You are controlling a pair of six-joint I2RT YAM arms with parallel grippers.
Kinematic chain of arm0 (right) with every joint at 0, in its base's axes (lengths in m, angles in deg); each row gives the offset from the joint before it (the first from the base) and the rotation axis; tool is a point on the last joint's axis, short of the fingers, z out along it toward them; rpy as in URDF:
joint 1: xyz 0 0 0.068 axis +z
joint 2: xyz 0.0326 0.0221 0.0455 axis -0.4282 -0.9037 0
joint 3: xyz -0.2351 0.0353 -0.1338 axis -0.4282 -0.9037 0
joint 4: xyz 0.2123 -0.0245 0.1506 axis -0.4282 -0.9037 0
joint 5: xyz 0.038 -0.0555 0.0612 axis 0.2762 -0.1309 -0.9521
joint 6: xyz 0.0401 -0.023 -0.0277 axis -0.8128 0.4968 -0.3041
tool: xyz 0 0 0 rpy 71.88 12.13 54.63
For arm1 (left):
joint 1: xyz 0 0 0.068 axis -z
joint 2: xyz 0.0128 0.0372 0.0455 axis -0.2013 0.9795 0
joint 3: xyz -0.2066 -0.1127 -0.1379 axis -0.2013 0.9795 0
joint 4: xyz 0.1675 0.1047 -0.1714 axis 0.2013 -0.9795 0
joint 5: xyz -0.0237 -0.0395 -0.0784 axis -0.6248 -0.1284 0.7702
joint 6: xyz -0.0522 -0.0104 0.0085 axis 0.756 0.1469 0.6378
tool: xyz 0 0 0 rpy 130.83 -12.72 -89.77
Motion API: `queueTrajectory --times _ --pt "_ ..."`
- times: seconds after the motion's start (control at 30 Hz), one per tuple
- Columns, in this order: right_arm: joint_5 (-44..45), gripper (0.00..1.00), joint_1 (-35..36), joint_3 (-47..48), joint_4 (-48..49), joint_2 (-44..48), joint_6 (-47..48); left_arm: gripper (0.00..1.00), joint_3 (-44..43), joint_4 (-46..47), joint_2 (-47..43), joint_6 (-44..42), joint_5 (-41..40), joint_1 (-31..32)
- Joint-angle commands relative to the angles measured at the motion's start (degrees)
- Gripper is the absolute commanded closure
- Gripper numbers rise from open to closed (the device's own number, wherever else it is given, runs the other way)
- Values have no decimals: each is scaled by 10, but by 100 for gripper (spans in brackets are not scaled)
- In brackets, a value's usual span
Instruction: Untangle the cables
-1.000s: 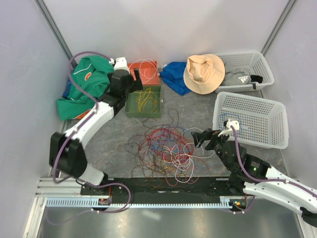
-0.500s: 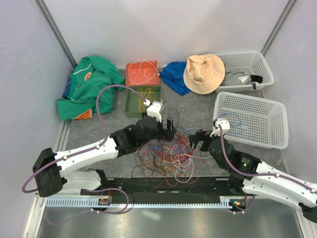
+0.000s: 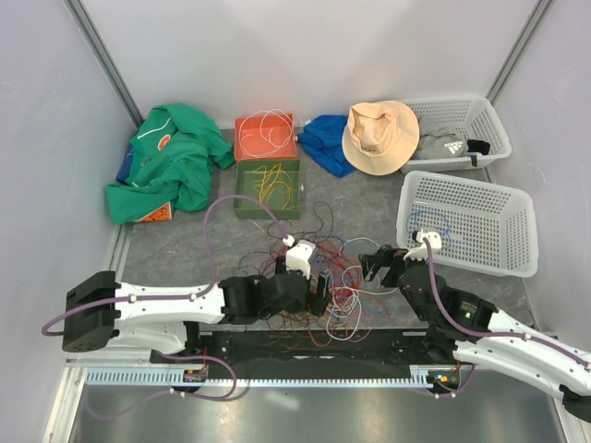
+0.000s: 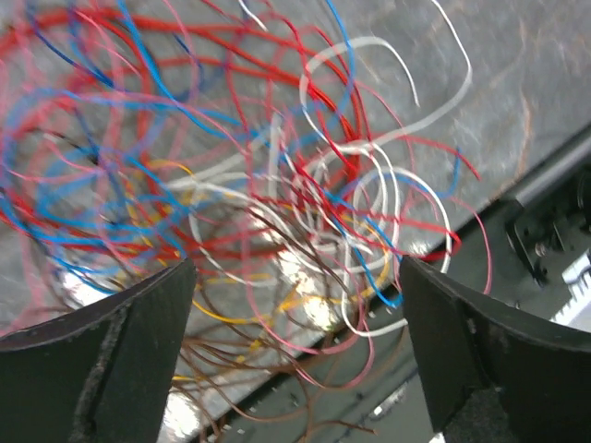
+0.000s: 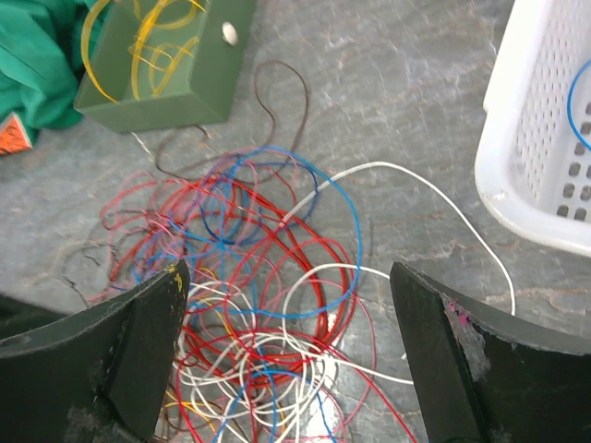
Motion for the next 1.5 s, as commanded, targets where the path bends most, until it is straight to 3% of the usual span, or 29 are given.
queueTrajectory --times 0.0,0.23,0.37,0.47,0.5,0.57,0.6,0.83,0.97,1.2,1.47 --pt "-3 2 2 5 -6 -28 -27 8 8 55 24 64 -39 31" --pt "-21 2 2 10 -3 -33 -35 8 -15 69 127 87 -133 23" --pt "-30 2 2 15 -10 -18 -31 21 -20 102 170 88 -131 -6" --pt "-32 3 3 21 -22 -8 -26 60 2 138 167 85 -116 -27" --pt "-32 3 2 22 -32 -3 -23 79 6 137 149 79 -120 -27" --pt "-32 3 2 24 -42 1 -22 95 9 132 122 65 -121 -27" --pt "-32 3 2 24 -44 7 -19 98 6 126 83 37 -116 -27" --pt "-63 4 2 30 -13 12 23 98 -26 49 -99 -94 -52 -26" --pt "-100 5 2 44 37 10 72 98 -58 -9 -154 -136 -44 -27" --pt "-180 8 2 88 173 -31 138 98 -120 -59 -166 -209 -25 -26" --pt "-244 14 2 142 263 -151 175 98 -138 -64 -144 -212 -8 -27"
